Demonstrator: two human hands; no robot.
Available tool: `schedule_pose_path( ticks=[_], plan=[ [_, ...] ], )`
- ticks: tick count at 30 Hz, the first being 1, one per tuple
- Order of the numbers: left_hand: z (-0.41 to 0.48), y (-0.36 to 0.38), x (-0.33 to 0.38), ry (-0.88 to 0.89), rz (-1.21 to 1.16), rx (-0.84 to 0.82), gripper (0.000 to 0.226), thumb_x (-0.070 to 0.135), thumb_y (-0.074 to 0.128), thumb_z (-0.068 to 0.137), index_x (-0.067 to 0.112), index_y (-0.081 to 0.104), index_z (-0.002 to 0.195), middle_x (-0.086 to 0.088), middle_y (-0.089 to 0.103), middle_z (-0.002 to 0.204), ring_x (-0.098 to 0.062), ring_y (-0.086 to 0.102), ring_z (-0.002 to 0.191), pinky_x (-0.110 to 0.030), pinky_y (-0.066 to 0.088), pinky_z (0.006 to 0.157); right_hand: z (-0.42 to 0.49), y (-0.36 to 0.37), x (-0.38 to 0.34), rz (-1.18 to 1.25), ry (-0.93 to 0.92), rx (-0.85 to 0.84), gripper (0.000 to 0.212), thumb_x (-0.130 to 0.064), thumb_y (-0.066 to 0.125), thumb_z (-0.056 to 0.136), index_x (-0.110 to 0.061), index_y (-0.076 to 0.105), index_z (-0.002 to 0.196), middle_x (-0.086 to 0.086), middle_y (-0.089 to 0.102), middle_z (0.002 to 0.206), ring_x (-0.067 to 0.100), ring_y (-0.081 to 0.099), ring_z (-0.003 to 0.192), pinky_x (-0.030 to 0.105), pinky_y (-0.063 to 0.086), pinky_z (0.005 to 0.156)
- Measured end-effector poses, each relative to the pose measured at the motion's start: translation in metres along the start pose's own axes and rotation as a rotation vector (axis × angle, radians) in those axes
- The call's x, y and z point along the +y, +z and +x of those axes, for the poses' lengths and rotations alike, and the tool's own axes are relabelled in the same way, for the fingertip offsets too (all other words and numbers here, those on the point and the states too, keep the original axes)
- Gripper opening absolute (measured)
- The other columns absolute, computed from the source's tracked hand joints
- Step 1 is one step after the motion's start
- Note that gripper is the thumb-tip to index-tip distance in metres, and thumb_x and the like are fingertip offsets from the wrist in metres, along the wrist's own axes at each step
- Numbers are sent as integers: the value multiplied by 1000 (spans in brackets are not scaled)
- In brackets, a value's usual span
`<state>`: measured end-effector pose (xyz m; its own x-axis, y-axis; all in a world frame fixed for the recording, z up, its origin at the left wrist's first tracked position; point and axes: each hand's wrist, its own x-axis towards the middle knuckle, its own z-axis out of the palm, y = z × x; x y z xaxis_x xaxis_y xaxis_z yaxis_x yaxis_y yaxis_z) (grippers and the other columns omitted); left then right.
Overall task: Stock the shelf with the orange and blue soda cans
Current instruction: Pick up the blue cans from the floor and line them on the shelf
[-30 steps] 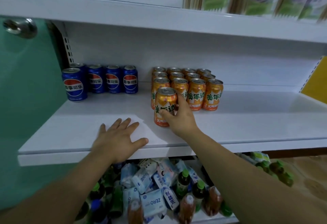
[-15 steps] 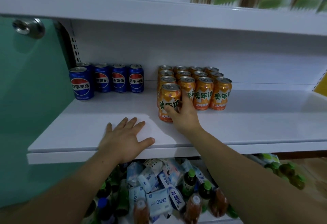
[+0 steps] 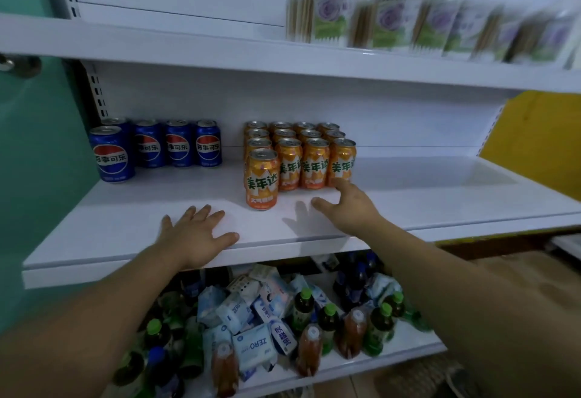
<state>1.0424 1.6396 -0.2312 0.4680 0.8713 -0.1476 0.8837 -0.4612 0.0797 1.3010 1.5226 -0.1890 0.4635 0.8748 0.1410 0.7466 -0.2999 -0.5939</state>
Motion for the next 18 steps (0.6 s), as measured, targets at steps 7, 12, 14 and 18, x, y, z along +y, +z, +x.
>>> schedule_pose_path(
  ticks=[7, 12, 14, 18],
  plan=[
    [-29, -2, 86, 253, -103, 30, 73, 63, 46, 89, 25, 29, 149, 2, 22, 159, -19, 22, 144, -43, 21, 116, -79, -72, 65, -109, 241, -11, 75, -58, 53, 91, -17, 29, 149, 8, 39, 150, 28, 51, 121, 35, 43, 90],
    [-82, 33, 170, 509, -143, -23, 72, 58, 52, 89, 25, 30, 149, -1, 21, 159, -21, 23, 144, -43, 24, 115, -159, -86, 117, -140, 389, -41, 76, -60, 52, 90, -18, 29, 149, 9, 42, 147, 26, 55, 111, 34, 45, 78],
    [-103, 60, 195, 559, -149, -105, 73, 57, 53, 89, 25, 28, 150, -1, 17, 160, -20, 18, 146, -43, 23, 117, -190, -85, 136, -134, 439, -62, 76, -58, 52, 91, -18, 27, 151, 8, 43, 147, 29, 52, 120, 37, 47, 84],
    [-133, 128, 230, 615, -153, -287, 76, 58, 54, 89, 23, 28, 151, -2, 19, 159, -22, 23, 144, -40, 28, 114, -233, -74, 179, -130, 500, -122, 76, -56, 54, 91, -18, 26, 151, 6, 37, 151, 28, 45, 129, 41, 45, 99]
  ],
)
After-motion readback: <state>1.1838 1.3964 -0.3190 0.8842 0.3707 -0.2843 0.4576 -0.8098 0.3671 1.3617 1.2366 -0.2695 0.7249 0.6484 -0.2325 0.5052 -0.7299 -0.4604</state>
